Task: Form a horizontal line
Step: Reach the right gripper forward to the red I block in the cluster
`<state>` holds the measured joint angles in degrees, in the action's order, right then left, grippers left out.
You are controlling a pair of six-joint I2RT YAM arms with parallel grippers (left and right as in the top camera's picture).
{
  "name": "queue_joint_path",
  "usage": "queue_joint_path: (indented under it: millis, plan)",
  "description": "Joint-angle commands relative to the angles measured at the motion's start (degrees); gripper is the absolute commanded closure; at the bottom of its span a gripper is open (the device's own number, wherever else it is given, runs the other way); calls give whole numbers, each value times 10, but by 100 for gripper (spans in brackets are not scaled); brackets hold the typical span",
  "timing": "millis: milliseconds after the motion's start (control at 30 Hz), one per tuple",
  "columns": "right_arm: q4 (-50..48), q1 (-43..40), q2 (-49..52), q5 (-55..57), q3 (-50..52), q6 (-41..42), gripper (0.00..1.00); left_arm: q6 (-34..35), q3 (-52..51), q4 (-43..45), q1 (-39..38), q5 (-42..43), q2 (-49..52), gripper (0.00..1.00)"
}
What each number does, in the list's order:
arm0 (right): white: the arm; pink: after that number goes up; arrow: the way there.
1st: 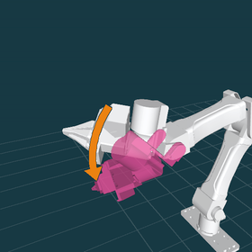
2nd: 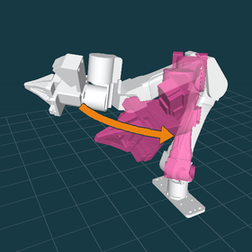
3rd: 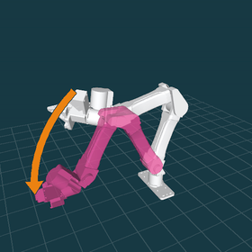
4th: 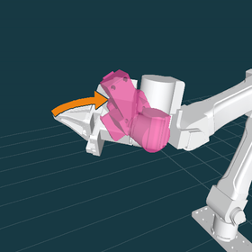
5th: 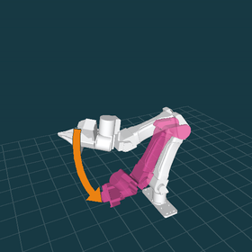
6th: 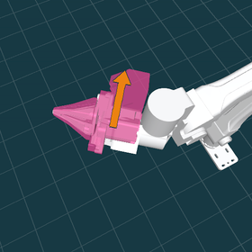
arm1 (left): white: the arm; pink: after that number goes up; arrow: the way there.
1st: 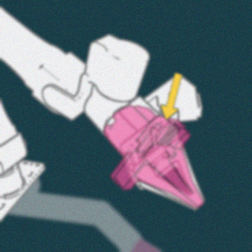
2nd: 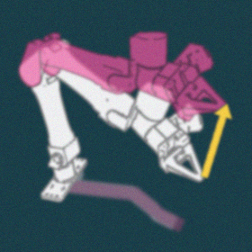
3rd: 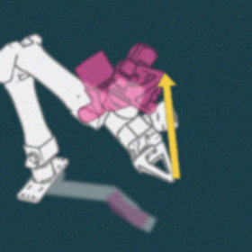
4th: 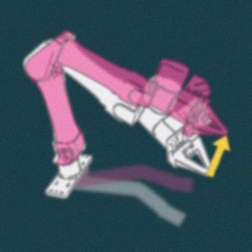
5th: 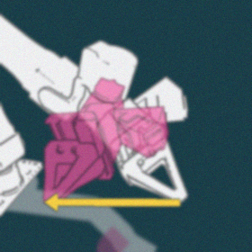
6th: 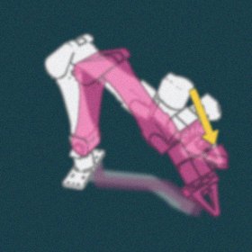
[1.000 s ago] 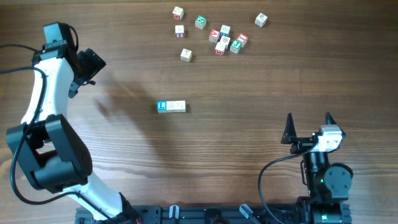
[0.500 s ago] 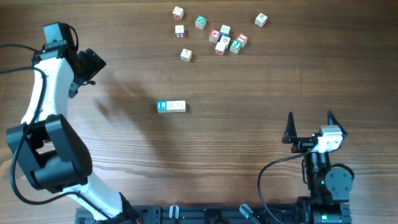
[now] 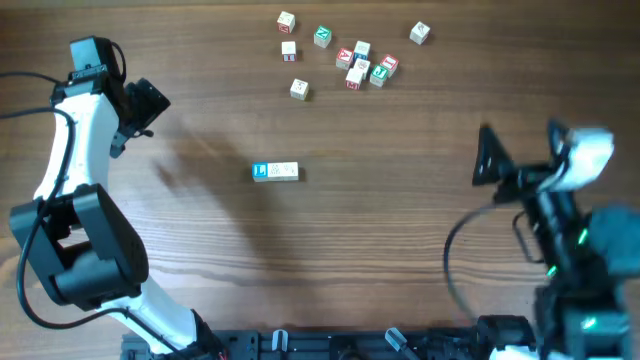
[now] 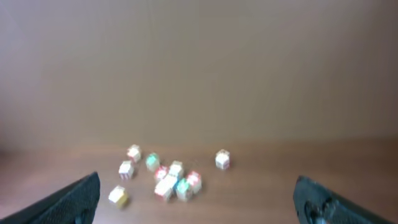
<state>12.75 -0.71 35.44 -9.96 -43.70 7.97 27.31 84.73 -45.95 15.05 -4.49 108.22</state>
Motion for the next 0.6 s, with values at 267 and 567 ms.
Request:
queue_joint_path:
  millis: [267, 567]
  plan:
    - [369, -1, 467, -115, -623, 11, 0, 1, 5, 0, 0, 2, -7, 0]
    - [339, 16, 670, -140, -708, 40, 0, 1, 5, 0, 0, 2, -7, 0]
